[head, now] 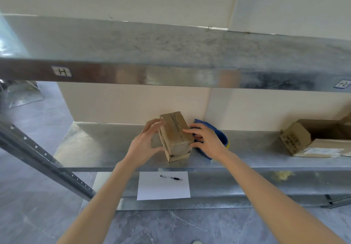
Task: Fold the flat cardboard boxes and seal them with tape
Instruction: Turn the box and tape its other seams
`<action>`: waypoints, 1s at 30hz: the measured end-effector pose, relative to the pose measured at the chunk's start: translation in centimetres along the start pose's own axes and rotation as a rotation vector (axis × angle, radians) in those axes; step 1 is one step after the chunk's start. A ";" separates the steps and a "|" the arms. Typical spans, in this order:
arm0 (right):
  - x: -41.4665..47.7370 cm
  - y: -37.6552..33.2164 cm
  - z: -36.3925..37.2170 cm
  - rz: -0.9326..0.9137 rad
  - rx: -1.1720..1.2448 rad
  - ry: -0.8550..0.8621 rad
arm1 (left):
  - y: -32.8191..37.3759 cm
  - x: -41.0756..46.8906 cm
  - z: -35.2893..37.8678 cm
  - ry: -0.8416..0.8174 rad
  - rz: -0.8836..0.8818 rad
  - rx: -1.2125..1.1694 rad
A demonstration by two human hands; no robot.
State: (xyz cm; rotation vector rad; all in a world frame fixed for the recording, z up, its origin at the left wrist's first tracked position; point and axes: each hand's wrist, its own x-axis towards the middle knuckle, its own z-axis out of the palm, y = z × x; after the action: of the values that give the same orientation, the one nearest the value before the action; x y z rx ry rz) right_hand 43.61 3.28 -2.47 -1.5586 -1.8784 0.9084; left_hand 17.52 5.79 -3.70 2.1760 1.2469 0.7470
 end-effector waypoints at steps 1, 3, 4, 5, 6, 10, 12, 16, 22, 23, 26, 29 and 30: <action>-0.1 0.1 0.1 -0.018 0.020 0.017 | -0.4 0.2 -0.4 0.040 -0.012 0.006; -0.3 0.0 0.2 -0.036 0.050 0.028 | -1.1 0.9 -1.1 0.071 -0.048 0.038; -0.2 -0.1 0.2 -0.033 0.058 0.025 | -1.4 1.2 -1.2 0.065 -0.061 0.051; 0.0 -0.2 0.2 -0.033 0.062 0.021 | -1.7 1.5 -1.3 0.050 -0.076 0.046; 0.2 -0.4 0.4 -0.034 0.057 0.015 | -1.9 1.8 -1.3 0.032 -0.095 0.018; 0.8 -1.3 1.0 0.004 0.004 0.001 | -2.4 1.4 -0.8 0.049 -0.151 -0.056; 0.9 -1.5 1.1 0.023 0.036 -0.047 | -2.6 0.6 -0.5 0.135 -0.159 -0.064; 1.0 -1.9 1.0 0.061 0.011 -0.193 | -2.5 -0.9 0.1 0.250 -0.156 -0.078; 2.2 -2.2 0.4 0.131 -0.048 -0.308 | -2.2 -2.2 0.3 0.311 -0.190 -0.048; 2.3 -2.2 0.4 0.143 -0.034 -0.339 | -2.2 -2.2 0.4 0.323 -0.193 -0.043; 2.5 -2.6 0.8 0.153 -0.028 -0.347 | -2.0 -2.2 0.7 0.355 -0.198 -0.043; 2.6 -3.0 1.5 0.150 -0.033 -0.234 | -1.8 -2.3 1.1 0.353 -0.209 -0.074; 2.6 -3.1 1.7 0.139 -0.040 -0.195 | -1.8 -2.3 1.2 0.340 -0.213 -0.087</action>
State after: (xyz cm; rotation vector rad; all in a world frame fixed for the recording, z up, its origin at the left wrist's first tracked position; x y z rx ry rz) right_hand 39.85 5.21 -1.22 -1.6948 -1.9499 1.1267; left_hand 16.28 4.35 -6.20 1.8606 1.5531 1.0884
